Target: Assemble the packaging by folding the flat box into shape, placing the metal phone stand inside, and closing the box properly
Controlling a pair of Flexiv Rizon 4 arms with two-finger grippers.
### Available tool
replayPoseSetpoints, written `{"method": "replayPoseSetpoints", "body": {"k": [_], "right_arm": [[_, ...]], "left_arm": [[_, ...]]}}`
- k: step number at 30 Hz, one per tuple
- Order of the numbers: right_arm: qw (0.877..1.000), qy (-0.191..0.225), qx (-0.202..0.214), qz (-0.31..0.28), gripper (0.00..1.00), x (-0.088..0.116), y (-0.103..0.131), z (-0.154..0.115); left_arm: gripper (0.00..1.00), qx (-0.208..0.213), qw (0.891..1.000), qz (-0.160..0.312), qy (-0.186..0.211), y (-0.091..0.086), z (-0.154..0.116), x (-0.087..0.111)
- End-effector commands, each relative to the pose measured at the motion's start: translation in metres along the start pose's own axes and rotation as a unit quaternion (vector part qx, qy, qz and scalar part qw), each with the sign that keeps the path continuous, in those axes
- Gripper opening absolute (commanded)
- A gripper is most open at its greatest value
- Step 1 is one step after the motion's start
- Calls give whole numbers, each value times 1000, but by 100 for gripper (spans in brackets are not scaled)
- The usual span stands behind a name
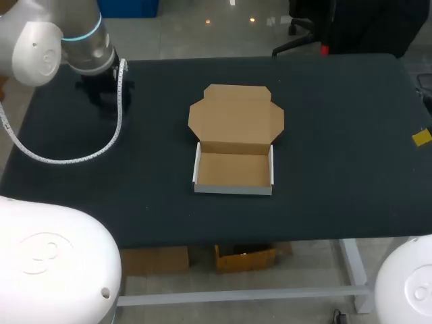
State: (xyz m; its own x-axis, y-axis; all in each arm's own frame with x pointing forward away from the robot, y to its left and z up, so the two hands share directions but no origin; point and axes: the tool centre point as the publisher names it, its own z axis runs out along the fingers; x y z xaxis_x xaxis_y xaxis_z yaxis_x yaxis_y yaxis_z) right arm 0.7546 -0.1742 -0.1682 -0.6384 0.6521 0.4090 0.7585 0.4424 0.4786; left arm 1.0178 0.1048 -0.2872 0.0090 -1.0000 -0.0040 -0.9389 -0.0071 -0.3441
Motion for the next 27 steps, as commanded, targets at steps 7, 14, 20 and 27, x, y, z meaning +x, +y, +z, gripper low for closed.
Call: {"method": "replayPoseSetpoints", "body": {"k": [7, 14, 20, 27], "right_arm": [[991, -10, -29, -127, 100, -2, -13, -4], [978, -29, -23, -208, 100, 3, -17, -11], [973, -19, -8, -228, 100, 6, -17, -8], [973, -19, -8, -228, 100, 6, -17, -8]], "left_arm": [[0, 17, 1000, 24, -9, 22, -19, 23], [0, 18, 999, 47, -9, 34, -25, 38], [0, 16, 998, 60, -10, 46, -29, 47], [0, 12, 997, 78, -8, 58, -33, 57]]}}
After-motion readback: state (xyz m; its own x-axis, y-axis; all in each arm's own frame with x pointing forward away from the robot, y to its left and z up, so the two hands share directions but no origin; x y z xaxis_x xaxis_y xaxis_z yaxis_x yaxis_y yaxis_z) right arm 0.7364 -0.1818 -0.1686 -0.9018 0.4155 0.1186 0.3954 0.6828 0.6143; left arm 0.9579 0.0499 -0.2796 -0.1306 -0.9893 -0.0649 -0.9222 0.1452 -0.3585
